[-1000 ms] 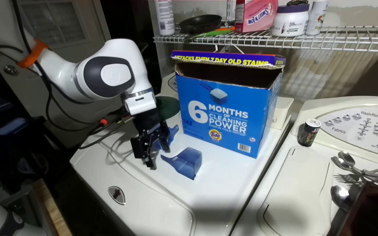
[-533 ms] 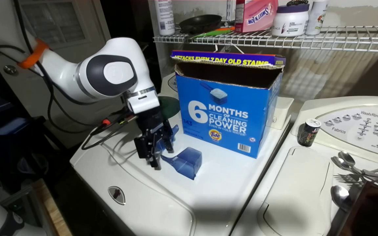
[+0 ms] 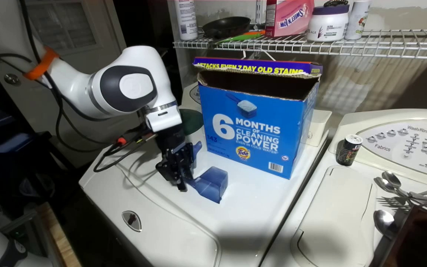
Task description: Pick up the blue scoop from the shelf and place it in the washing powder box on top of the washing machine
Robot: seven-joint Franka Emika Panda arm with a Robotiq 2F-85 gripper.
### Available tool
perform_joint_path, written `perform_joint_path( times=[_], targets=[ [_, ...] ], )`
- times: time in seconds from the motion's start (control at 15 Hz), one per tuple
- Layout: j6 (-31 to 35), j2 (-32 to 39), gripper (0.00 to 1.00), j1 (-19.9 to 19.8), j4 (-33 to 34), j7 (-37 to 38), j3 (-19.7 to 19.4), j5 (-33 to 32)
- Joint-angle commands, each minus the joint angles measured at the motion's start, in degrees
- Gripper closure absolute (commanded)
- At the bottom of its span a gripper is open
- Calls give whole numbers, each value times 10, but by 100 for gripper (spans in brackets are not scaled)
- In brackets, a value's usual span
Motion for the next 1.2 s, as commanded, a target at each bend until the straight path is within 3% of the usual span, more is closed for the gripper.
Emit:
perform_joint_path(
  times=[0.0, 0.13, 0.47, 0.93, 1.13],
  targets=[
    [7, 11, 90, 1, 9, 14, -6, -17],
    [6, 11, 99, 1, 9, 14, -6, -18],
    [-44, -21, 97, 8, 9, 29, 3, -38],
    [-334, -102, 97, 40, 62, 49, 67, -98],
    [-372, -113, 97, 51, 97, 36, 82, -158]
  ],
)
